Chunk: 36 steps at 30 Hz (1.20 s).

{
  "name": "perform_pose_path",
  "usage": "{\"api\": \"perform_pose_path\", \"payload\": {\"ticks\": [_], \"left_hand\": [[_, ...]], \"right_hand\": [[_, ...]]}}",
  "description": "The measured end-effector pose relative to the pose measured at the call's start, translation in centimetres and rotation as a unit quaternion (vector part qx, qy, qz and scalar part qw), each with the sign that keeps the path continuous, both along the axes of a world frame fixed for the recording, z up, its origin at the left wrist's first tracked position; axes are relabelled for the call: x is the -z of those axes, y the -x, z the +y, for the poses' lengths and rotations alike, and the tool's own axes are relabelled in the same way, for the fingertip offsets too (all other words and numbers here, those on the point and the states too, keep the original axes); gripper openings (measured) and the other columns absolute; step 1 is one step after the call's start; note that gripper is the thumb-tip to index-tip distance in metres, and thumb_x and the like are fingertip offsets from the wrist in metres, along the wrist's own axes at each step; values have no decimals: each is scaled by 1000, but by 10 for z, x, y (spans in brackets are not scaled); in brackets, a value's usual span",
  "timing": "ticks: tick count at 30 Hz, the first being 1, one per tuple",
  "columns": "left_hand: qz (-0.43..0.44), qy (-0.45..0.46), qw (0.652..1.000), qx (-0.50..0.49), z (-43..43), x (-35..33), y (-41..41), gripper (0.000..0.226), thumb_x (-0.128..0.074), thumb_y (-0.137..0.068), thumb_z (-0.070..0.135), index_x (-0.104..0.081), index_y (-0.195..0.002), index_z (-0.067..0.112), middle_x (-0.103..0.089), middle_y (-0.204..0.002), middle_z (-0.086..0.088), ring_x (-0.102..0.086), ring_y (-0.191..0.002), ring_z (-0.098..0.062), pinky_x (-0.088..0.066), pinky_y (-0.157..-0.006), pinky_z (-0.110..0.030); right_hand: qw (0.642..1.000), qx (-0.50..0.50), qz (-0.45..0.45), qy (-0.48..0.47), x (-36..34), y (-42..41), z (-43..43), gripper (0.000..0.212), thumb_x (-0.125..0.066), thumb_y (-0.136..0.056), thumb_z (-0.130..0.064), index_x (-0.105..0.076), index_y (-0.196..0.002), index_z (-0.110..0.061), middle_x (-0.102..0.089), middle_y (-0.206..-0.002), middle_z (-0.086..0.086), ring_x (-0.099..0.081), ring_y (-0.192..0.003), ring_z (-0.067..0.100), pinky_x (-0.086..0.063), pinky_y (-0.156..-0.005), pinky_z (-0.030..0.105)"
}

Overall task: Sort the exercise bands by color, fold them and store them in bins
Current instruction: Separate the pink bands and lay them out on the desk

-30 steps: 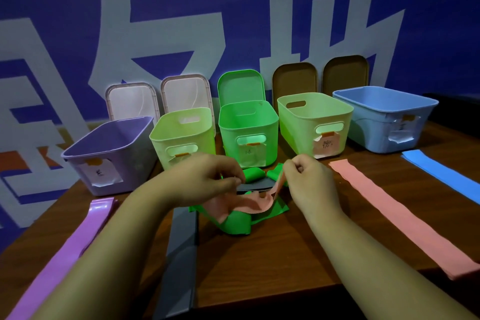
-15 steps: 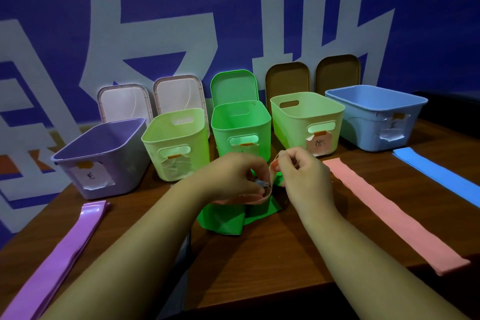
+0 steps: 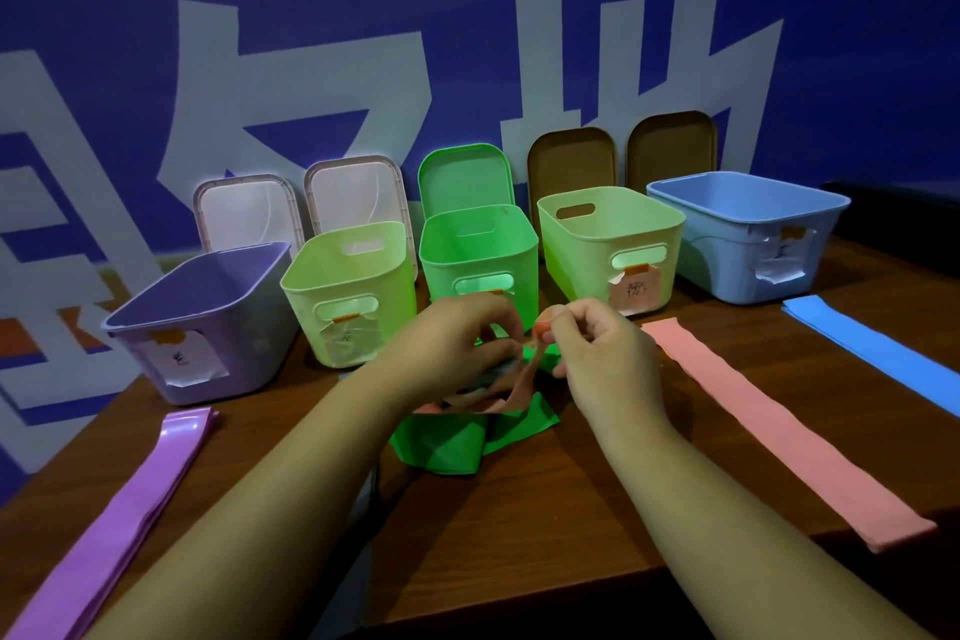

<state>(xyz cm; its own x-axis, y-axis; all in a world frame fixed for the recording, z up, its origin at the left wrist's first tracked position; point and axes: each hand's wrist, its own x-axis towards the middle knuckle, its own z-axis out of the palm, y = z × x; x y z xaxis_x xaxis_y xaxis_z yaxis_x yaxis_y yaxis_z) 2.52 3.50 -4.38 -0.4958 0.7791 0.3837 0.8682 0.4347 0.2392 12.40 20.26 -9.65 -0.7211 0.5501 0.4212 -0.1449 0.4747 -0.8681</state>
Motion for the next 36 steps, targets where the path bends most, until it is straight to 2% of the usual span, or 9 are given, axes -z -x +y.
{"api": "perform_pose_path", "payload": {"ticks": [6,9,14,17,21,23,28,32,36], "left_hand": [[24,-36,999,-27,-13,-40,1,6,-67,-103,26,-65,-108,27,-68,-97,17,-63,-89,2,-52,-74,-24],[70,-43,996,-25,-12,-72,-3,8,-67,-102,24,-67,-109,27,-65,-98,18,-61,-94,-5,-54,-81,-32],[81,-69,994,-25,-4,-122,-11,18,-66,-103,9,-68,-113,24,-70,-102,15,-68,-96,-1,-58,-83,-23],[108,-82,991,-25,2,-149,-15,18,-64,-104,9,-68,-117,21,-73,-108,8,-72,-100,-11,-59,-86,-27],[174,-53,982,-40,7,-179,-20,23,-58,-106,8,-65,-125,19,-65,-112,9,-63,-93,-7,-45,-71,-10],[199,-50,978,-39,10,-188,-21,24,-56,-107,8,-65,-127,16,-68,-117,3,-62,-101,-9,-44,-79,-15],[222,-39,973,-49,13,-196,-18,24,-54,-109,9,-64,-130,14,-70,-125,-3,-59,-106,-10,-37,-77,-8],[236,-52,968,-60,13,-200,-16,23,-52,-109,11,-65,-128,14,-69,-124,-4,-64,-110,-19,-42,-84,-22],[250,-71,964,-63,15,-207,-15,23,-51,-110,11,-66,-126,14,-69,-123,-4,-64,-109,-20,-44,-85,-24]], "right_hand": [[999,-15,-11,-33,7,5,2,32,-55,-106,-48,-64,-81,-29,-67,-71,-4,-67,-67,16,-55,-59,48],[997,-49,-29,-42,3,4,-2,31,-52,-109,-47,-62,-85,-30,-65,-74,-5,-61,-65,8,-45,-55,37],[988,-147,-35,33,0,3,-6,23,-50,-108,-54,-68,-108,-39,-73,-96,-16,-67,-93,-1,-53,-71,24],[975,-214,-33,51,-2,-1,-9,36,-46,-102,-64,-70,-113,-40,-75,-97,-20,-69,-96,-2,-51,-80,25],[961,-267,-21,68,-4,-5,-12,48,-46,-101,-67,-73,-124,-33,-79,-112,-13,-71,-110,1,-52,-94,24],[956,-284,-19,74,-5,-8,-13,57,-49,-96,-69,-70,-132,-30,-77,-122,-17,-66,-121,-3,-49,-102,19],[949,-297,-25,105,-11,-12,-12,43,-57,-100,-58,-70,-129,-28,-77,-110,-25,-67,-106,-14,-45,-82,2],[951,-289,-39,99,-9,-10,-13,46,-61,-94,-69,-65,-133,-44,-77,-114,-24,-67,-110,-10,-49,-90,13],[954,-281,-63,83,-7,-10,-13,34,-67,-98,-53,-62,-131,-48,-76,-115,-26,-69,-108,-8,-53,-96,27]]}}
